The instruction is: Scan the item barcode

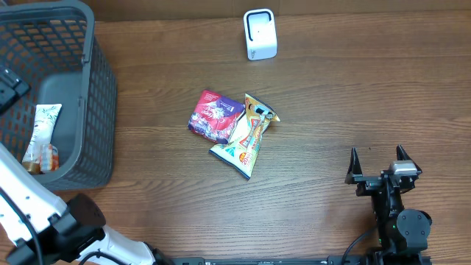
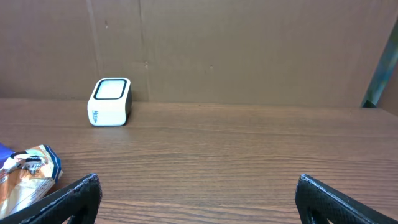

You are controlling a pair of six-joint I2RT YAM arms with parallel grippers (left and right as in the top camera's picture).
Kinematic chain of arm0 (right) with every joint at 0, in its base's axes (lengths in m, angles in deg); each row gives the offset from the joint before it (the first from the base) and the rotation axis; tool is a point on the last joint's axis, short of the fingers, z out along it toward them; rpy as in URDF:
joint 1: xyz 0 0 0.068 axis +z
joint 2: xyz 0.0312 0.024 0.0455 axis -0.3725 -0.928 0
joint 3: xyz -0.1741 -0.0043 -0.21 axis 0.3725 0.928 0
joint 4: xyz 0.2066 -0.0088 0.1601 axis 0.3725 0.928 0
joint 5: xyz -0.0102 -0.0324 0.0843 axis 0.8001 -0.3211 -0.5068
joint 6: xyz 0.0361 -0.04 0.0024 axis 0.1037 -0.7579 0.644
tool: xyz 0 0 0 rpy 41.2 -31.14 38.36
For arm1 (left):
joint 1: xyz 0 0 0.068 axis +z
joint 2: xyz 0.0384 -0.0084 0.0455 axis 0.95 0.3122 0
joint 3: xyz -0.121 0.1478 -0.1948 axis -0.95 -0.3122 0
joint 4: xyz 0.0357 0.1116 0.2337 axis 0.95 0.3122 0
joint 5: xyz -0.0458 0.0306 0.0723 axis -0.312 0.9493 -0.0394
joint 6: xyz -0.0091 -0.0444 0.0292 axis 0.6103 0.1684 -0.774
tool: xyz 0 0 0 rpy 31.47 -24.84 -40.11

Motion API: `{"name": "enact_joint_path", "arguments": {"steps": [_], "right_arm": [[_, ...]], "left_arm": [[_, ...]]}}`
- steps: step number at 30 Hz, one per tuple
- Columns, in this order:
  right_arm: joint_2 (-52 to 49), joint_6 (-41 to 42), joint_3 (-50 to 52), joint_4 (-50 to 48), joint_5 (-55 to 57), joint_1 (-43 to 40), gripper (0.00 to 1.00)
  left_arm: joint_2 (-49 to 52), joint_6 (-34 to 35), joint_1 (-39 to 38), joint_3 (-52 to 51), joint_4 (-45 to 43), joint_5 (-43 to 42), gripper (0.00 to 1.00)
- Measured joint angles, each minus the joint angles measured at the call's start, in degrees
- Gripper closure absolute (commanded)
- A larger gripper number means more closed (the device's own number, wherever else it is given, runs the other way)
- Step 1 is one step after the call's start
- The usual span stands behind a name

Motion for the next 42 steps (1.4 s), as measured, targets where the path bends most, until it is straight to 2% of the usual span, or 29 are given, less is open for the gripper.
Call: {"name": "enact_joint_path", "arguments": {"steps": [4, 12, 23, 29, 33, 39, 42], "right_arm": [[0.0, 0.0, 0.0, 0.02, -0.02, 0.0, 0.0], [0.0, 0.0, 0.0, 0.0, -0.02, 0.0, 0.0], [0.0, 0.0, 0.0, 0.0, 0.0, 0.0, 0.0], [0.0, 0.0, 0.0, 0.02, 0.0, 0.0, 0.0], [0.0, 0.02, 0.0, 0.0, -0.02, 0.0, 0.0], [0.0, 0.0, 0.0, 0.0, 0.0, 0.0, 0.0], [0.0, 0.0, 0.0, 0.02, -0.02, 0.0, 0.0]], "left_arm": [[0.66, 1.4, 0.0, -13.79, -8.31, 4.9, 0.0], [0.94, -1.62, 0.0, -34.93, -21.57, 7.17, 0.0], [1.05, -10.08, 0.0, -54.27, -37.9, 13.18, 0.01], [1.07, -13.88, 0.0, -60.85, -45.57, 14.73, 0.11], [1.07, -15.34, 0.0, -64.15, -49.13, 15.1, 0.23], [1.07, -15.76, 0.0, -66.36, -53.92, 15.32, 0.26], [1.07, -16.44, 0.0, -67.23, -55.58, 14.6, 0.37]]}}
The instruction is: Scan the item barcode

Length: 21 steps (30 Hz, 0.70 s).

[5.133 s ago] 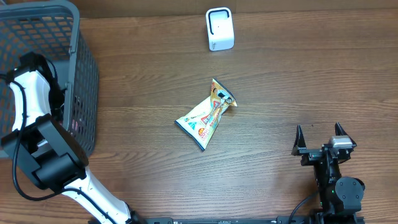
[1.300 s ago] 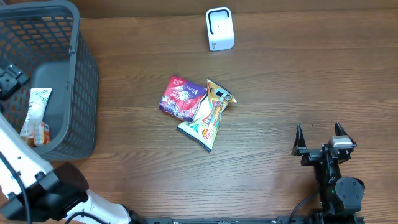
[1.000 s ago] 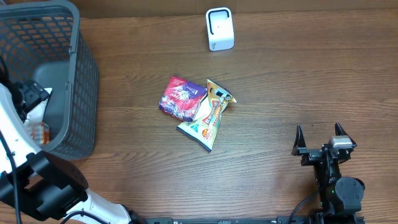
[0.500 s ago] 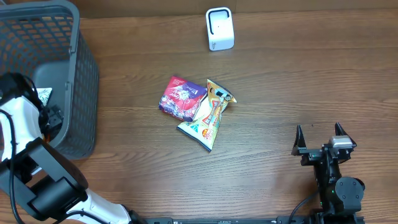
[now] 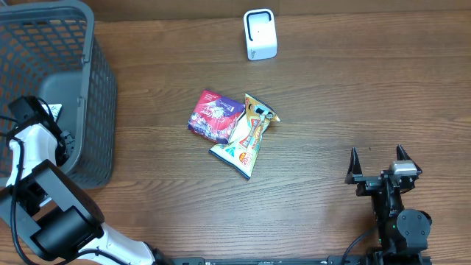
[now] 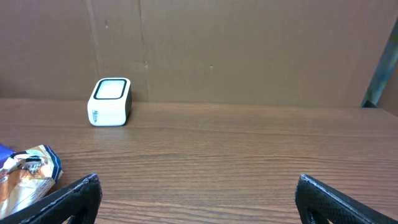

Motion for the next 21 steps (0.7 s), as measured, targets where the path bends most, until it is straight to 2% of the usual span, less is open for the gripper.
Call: {"name": "enact_joint_path", "arguments": {"steps": [4, 9, 11, 21], "right_arm": [[0.0, 0.0, 0.0, 0.0, 0.02, 0.0, 0.0], [0.0, 0.0, 0.0, 0.02, 0.0, 0.0, 0.0], [0.0, 0.0, 0.0, -0.02, 0.0, 0.0, 0.0], [0.0, 0.0, 0.0, -0.02, 0.0, 0.0, 0.0]], "left_arm": [[0.0, -0.72, 0.0, -0.31, -0.48, -2.89, 0.67], [0.0, -1.57, 0.0, -0.52, -0.55, -5.92, 0.84], [0.0, -1.6, 0.0, -0.52, -0.55, -6.29, 0.96], [-0.04, -1.16, 0.0, -0.15, 0.85, -6.69, 0.96]]}}
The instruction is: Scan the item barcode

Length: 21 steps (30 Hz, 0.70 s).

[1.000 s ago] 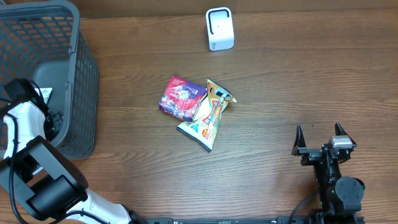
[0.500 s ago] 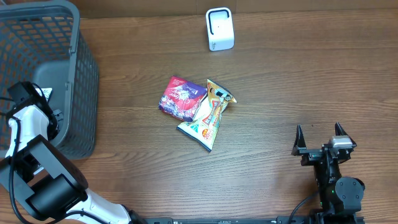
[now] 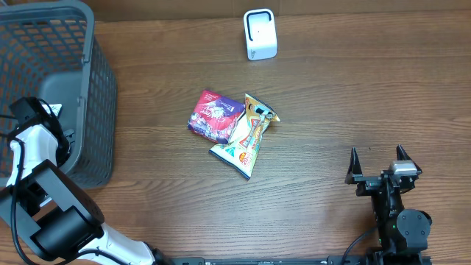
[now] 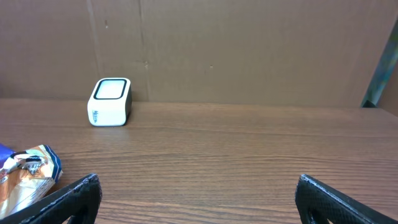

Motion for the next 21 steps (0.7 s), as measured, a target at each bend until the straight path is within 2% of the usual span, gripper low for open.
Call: {"name": "enact_joint_path", "arguments": {"steps": [3, 8, 14, 21], "right_arm": [[0.0, -0.02, 0.0, 0.04, 0.02, 0.0, 0.0], [0.0, 0.0, 0.0, 0.02, 0.02, 0.0, 0.0], [0.0, 0.0, 0.0, 0.0, 0.0, 0.0, 0.0], [0.0, 0.0, 0.0, 0.02, -0.02, 0.0, 0.0]], "left_arm": [[-0.28, 0.59, 0.0, 1.55, 2.19, -1.95, 0.96], [-4.87, 1.09, 0.0, 7.74, 3.28, -12.79, 0.96], [-17.7, 1.27, 0.0, 14.47, 2.54, -25.22, 0.96], [-29.27, 2.89, -1.31, 15.08, -0.15, -39.12, 0.96]]}}
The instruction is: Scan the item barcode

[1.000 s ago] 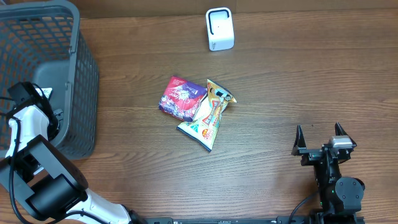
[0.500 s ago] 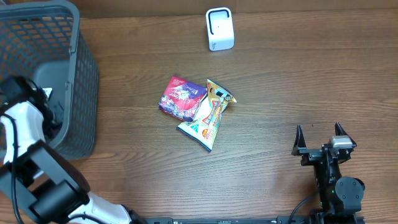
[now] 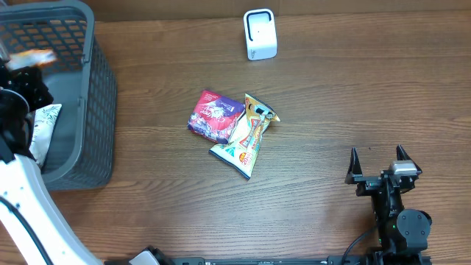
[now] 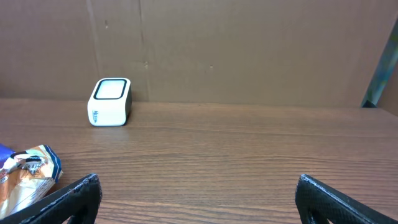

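A white barcode scanner (image 3: pixel 260 34) stands at the table's far edge, also in the right wrist view as the scanner (image 4: pixel 111 101). My left gripper (image 3: pixel 28 65) hangs over the grey basket (image 3: pixel 99 88) at the far left, apparently shut on a small orange-and-white packet (image 3: pixel 35 57). A white packet (image 3: pixel 43 124) lies inside the basket, partly hidden by my left arm. My right gripper (image 3: pixel 377 156) rests open near the front right edge; between the open fingers of the right gripper (image 4: pixel 198 180) only bare wood shows.
Two snack bags lie mid-table: a purple-red one (image 3: pixel 215 115) and a yellow-orange one (image 3: pixel 250 134) overlapping it, whose end shows as the bag (image 4: pixel 28 177). A brown cardboard wall (image 4: pixel 249 50) rises behind the scanner.
My left gripper was low inside the basket over the packets; now it is higher and farther back, with an orange-and-white packet at its tip. The right arm has not moved.
First my left gripper hung at the basket's left side, with a white packet and an orange piece lying inside. Then it was down in the basket over them, twice. Now it is up with the orange packet; the white one still lies there.
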You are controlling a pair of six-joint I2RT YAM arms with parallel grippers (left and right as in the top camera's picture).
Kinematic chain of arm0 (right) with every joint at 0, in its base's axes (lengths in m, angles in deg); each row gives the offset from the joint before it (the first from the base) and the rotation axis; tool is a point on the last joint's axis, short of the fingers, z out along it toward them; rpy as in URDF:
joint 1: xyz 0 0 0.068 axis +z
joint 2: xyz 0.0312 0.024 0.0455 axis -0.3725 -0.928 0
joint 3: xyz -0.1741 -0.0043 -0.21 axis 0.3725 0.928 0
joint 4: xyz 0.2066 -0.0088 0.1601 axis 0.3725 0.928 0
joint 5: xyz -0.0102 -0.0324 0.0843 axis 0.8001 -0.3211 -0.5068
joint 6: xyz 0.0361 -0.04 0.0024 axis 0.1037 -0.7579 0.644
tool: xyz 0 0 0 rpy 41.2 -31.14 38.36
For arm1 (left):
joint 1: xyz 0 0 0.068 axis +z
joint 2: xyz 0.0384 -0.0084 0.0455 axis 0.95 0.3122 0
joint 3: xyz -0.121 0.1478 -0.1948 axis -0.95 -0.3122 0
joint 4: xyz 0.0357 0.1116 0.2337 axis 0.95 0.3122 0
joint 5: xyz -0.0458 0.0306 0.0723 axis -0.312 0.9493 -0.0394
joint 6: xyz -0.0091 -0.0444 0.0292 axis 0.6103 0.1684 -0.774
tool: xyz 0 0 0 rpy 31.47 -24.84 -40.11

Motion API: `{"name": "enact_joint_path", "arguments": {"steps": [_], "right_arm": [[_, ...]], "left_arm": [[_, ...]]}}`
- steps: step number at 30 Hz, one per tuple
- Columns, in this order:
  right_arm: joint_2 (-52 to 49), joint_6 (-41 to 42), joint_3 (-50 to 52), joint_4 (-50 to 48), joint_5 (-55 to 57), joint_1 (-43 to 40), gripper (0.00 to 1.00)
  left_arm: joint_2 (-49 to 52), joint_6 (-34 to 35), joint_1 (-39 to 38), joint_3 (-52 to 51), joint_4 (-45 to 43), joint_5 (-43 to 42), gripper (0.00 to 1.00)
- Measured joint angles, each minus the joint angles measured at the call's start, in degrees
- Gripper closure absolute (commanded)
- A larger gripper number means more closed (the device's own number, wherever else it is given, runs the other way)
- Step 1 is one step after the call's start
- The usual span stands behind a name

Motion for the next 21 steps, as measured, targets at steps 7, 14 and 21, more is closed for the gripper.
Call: {"name": "enact_joint_path", "arguments": {"steps": [7, 14, 21], "right_arm": [[0.0, 0.0, 0.0, 0.02, 0.02, 0.0, 0.0], [0.0, 0.0, 0.0, 0.0, 0.04, 0.0, 0.0], [0.0, -0.02, 0.0, 0.0, 0.02, 0.0, 0.0]], "left_arm": [[-5.6, 2.89, -14.6, 0.07, 2.32, -11.47, 0.96], [-5.01, 4.98, -31.74, 0.09, 3.54, 5.01, 0.83], [-4.68, 9.01, -26.91, 2.82, 1.07, 19.61, 0.42]]}}
